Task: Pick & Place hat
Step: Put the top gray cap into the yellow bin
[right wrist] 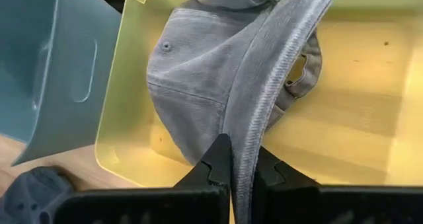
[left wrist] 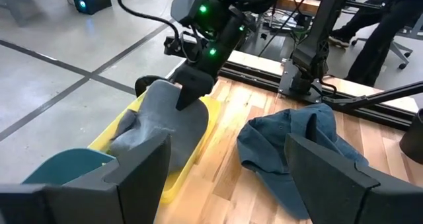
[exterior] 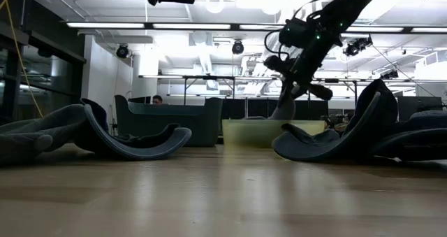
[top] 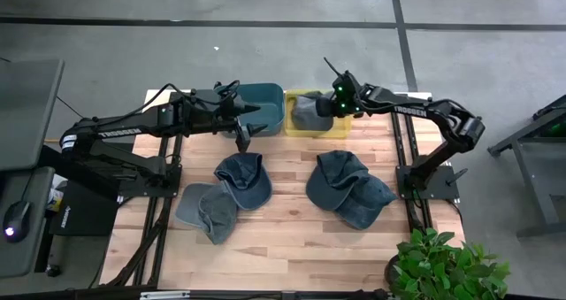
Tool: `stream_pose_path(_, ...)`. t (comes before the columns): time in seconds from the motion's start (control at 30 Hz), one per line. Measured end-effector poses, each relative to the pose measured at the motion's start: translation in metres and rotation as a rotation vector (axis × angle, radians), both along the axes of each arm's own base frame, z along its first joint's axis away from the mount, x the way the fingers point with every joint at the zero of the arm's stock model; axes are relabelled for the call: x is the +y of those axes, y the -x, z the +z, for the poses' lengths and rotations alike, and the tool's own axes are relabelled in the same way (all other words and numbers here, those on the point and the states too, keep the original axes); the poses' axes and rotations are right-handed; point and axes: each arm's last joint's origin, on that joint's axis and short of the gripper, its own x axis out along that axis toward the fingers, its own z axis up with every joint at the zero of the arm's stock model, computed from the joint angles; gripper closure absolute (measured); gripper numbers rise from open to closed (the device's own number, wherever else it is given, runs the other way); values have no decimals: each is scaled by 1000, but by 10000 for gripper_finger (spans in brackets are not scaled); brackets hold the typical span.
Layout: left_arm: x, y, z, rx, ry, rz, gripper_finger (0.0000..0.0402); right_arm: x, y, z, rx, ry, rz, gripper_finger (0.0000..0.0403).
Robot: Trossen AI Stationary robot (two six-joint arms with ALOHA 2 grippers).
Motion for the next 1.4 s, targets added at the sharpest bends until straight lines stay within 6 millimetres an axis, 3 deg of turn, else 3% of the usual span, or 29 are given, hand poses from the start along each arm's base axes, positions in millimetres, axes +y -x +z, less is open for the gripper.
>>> stream_pose_path(0.43, 0, 0, 0, -3, 8, 2, 110, -4, -4, 0, -89, 48, 91, 396)
stream_pose_path(0.6, 0, 0, 0, -3, 9, 2, 110, -5, 0, -2, -51, 33, 48, 394)
stream_pose_path(0.7, 0, 0, 0, -3, 9, 2, 110, -5, -1, -1, -58, 50, 85, 369)
stream_pose_path(1.07, 0, 0, -2, 19, 16, 4, 110, -11, 3, 4, -56, 33, 32, 220)
stream_pose_path(1.2, 0, 1, -3, 23, 20, 5, 110, -17, 3, 18, -33, 60, 14, 203)
stream_pose_path(1.4, 0, 1, -4, 39, 32, 9, 110, -24, 9, 40, 77, 94, -3, 209)
